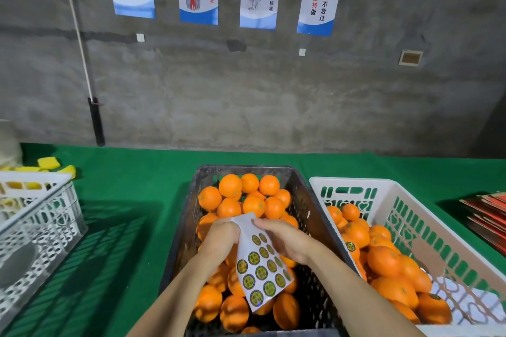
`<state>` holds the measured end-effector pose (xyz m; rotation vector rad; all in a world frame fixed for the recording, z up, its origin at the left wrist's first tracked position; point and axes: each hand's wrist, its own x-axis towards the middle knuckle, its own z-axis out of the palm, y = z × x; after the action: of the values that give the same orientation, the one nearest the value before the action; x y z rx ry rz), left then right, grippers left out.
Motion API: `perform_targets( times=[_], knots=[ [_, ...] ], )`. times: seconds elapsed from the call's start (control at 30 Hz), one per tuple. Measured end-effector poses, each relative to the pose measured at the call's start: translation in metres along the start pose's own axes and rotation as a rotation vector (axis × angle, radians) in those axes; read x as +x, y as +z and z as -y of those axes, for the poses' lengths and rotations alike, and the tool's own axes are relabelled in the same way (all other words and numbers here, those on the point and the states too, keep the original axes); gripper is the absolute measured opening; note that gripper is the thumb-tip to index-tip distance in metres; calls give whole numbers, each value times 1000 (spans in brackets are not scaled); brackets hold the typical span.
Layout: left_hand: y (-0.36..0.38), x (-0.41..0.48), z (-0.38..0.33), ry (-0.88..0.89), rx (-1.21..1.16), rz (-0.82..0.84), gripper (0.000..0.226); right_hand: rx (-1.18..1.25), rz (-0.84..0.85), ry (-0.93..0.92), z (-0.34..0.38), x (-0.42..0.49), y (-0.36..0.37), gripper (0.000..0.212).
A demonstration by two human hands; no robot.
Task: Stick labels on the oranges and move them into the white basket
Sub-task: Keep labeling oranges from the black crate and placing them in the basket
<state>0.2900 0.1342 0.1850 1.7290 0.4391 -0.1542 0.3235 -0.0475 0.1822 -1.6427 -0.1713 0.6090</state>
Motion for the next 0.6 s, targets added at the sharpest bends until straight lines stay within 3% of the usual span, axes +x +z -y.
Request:
perform_targets(
  times=[0.1,0.2,0.27,0.4,0.5,0.6],
  knots=[
    [1,3,-4,66,54,-73,37,168,27,36,1,-4,-8,57],
    [-7,-7,5,259,168,-135,16,262,52,51,3,-7,-14,53],
    [-7,-10,6,283,249,-215,11,274,70,68,4,-8,-14,50],
    [-8,-15,5,447,508,-408,23,248,141,66,1,-7,-6,40],
    [-6,-19,6,696,705,-582,32,243,-12,29,0,-3,-5,47],
    [-3,-18,7,872,716,-473,22,268,-126,-38,-1,1,-9,43]
  ],
)
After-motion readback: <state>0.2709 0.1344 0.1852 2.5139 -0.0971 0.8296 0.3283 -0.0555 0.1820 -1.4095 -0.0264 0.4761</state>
